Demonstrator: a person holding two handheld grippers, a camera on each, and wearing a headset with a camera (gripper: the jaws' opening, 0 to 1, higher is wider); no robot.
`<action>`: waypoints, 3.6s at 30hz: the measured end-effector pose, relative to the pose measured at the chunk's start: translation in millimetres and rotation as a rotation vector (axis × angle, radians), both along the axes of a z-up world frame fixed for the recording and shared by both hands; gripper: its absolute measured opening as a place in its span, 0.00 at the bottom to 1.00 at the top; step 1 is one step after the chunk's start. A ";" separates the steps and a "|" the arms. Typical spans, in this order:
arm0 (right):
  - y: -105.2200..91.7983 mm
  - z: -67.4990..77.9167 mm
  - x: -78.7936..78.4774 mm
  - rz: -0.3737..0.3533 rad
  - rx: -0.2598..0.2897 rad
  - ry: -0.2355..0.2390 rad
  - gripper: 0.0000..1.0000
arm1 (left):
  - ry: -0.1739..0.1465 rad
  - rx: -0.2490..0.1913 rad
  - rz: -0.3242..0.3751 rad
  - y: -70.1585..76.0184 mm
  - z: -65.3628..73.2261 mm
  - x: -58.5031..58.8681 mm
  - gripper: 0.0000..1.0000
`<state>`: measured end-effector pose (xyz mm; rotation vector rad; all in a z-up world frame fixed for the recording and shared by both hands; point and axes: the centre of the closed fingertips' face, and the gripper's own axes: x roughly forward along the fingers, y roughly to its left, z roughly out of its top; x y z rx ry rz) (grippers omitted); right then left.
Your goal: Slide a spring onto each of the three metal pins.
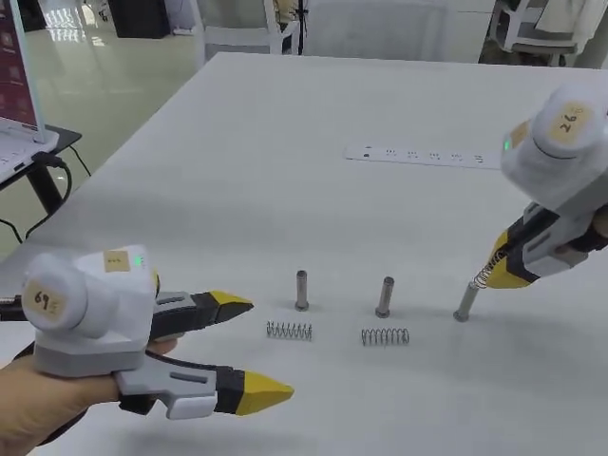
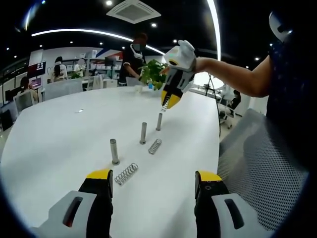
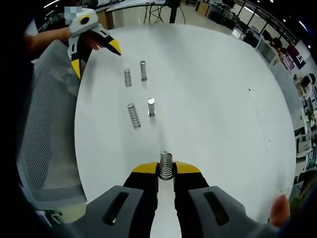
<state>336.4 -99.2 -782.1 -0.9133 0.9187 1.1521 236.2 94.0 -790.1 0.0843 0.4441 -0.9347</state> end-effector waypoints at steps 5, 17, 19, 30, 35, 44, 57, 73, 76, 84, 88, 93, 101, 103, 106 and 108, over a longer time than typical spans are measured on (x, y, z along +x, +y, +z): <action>1.9 -3.1 2.6 -0.001 0.001 0.011 0.09 | 0.003 0.001 -0.001 -0.4 -0.7 -0.5 0.63; 3.1 -14.3 4.0 0.002 -0.018 0.044 0.09 | 0.009 0.004 -0.006 -1.3 -3.2 -1.8 0.61; 3.7 -17.0 4.3 0.003 -0.023 0.051 0.09 | 0.009 0.004 -0.007 -1.7 -2.9 -1.7 0.61; 4.5 -31.1 6.7 -0.007 -0.047 0.087 0.09 | 0.013 0.008 -0.013 -1.9 -3.5 -1.6 0.61; 4.8 -39.8 6.6 -0.011 -0.065 0.098 0.09 | 0.014 0.008 -0.015 -2.0 -4.0 -1.8 0.60; 4.8 -53.9 4.5 -0.019 -0.078 0.117 0.09 | 0.018 0.008 -0.016 -2.9 -4.7 -2.0 0.60; 2.5 -65.4 1.6 -0.026 -0.084 0.132 0.09 | 0.023 0.002 -0.013 -3.3 -6.2 -0.7 0.59; 1.0 -71.9 0.2 -0.013 -0.083 0.123 0.23 | 0.024 0.002 -0.017 -3.7 -6.5 -1.2 0.59; 3.6 -69.3 1.5 -0.012 -0.069 0.118 0.26 | 0.024 0.003 -0.018 -4.2 -6.1 -1.0 0.59; 15.9 -62.0 1.9 0.015 -0.042 0.091 0.32 | 0.024 0.004 -0.017 -4.2 -5.9 -1.3 0.59; 23.4 -57.0 1.4 0.035 -0.034 0.079 0.33 | 0.023 0.005 -0.017 -3.8 -5.6 -1.5 0.59; 33.4 -51.7 -1.5 0.055 -0.018 0.076 0.34 | 0.022 0.005 -0.016 -3.1 -6.2 -1.6 0.59; 46.3 -50.8 -9.4 0.096 -0.012 0.087 0.33 | 0.021 0.004 -0.015 -2.5 -6.3 -1.5 0.58; 49.1 -51.2 -12.8 0.107 -0.016 0.087 0.33 | 0.021 0.004 -0.016 -2.4 -6.6 -1.7 0.58; 53.2 -51.7 -16.7 0.117 -0.016 0.092 0.33 | 0.021 0.005 -0.017 -2.5 -6.8 -2.0 0.58; 56.0 -52.1 -19.6 0.124 -0.017 0.094 0.33 | 0.021 0.006 -0.017 -2.4 -6.7 -1.9 0.58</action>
